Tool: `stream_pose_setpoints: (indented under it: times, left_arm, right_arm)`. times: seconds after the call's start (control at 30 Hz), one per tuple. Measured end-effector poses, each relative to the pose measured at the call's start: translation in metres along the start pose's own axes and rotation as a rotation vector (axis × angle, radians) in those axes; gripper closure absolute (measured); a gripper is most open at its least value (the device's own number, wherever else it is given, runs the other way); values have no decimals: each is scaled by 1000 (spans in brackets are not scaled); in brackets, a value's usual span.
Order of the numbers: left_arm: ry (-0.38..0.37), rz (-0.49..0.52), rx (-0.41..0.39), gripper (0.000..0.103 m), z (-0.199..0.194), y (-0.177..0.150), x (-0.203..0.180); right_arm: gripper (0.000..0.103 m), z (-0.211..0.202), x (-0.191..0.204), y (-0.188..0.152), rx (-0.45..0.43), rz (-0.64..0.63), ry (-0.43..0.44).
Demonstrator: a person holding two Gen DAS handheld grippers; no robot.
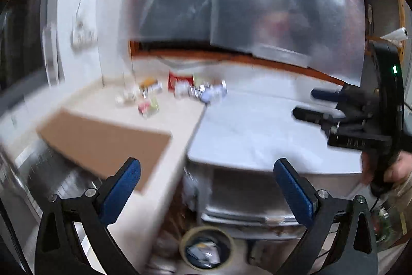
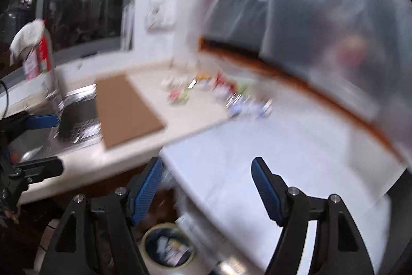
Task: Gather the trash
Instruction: 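Raise both tools back up toward the remaining trash on the counter, then approach the green snack pack with the left tool while the right tool approaches the milk carton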
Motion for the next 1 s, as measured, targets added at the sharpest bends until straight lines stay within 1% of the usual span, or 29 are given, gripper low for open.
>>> stream_pose_setpoints:
  times: [0.03, 0.1, 0.13, 0.2, 0.23, 0.33, 0.43, 0.47, 0.5, 0.63, 0.73, 0.77, 0.83, 0.87, 0.93, 1.0]
  left_arm:
    - [28, 37, -9, 1, 0, 15, 1]
    - [71, 74, -15, 1, 2, 37, 3]
    - [79, 85, -14, 1, 3, 48, 5]
    - [73, 100, -13, 1, 10, 67, 9]
    - [79, 112, -11, 1, 18, 75, 13]
    - [118, 147, 3, 1, 46, 95, 28]
    - [116, 109, 74, 1, 98, 112, 62]
    - [115, 95, 93, 1, 113, 114, 69]
    - [116, 78, 114, 4, 129, 117, 79]
    - [116, 10, 207, 19, 201, 123, 120]
    - [122, -43, 249, 19, 243, 121, 144]
    - [112, -70, 270, 19, 258, 119, 152]
    - [114, -104, 306, 20, 282, 112, 164]
    - [119, -110, 325, 20, 297, 108, 170]
    - [125, -116, 343, 20, 314, 101, 176]
    - [125, -116, 360, 20, 326, 94, 177]
  right_arm:
    - [31, 2, -9, 11, 4, 10, -9]
    - [31, 11, -19, 31, 28, 28, 24]
    - [31, 17, -25, 40, 35, 39, 33]
    - [31, 34, -38, 59, 48, 52, 24]
    - [31, 38, -41, 64, 54, 61, 29]
    - [31, 75, -58, 77, 107, 115, 43]
    - [31, 120, -70, 82, 170, 177, 63]
    - [31, 137, -74, 84, 189, 199, 66]
    - [31, 155, -78, 84, 208, 229, 72]
    - [36, 222, -91, 78, 284, 317, 55]
    - [38, 271, -101, 70, 344, 407, 35]
    - [38, 283, -103, 68, 358, 429, 32]
    - [38, 310, -108, 62, 388, 481, 17]
    - [38, 320, -110, 59, 403, 507, 13]
    - [38, 342, -111, 52, 432, 557, 14]
    - [38, 358, -113, 47, 451, 588, -9]
Point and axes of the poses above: each gripper's, at about its wrist camera, not at the fingertips, and z roughly the way its jaws point, x to its left, y to its top, the point moved 6 cm from there along z, roughly the way its jaws point, and after that the axes turned 2 degrees about -y, right-handed, at the moved point
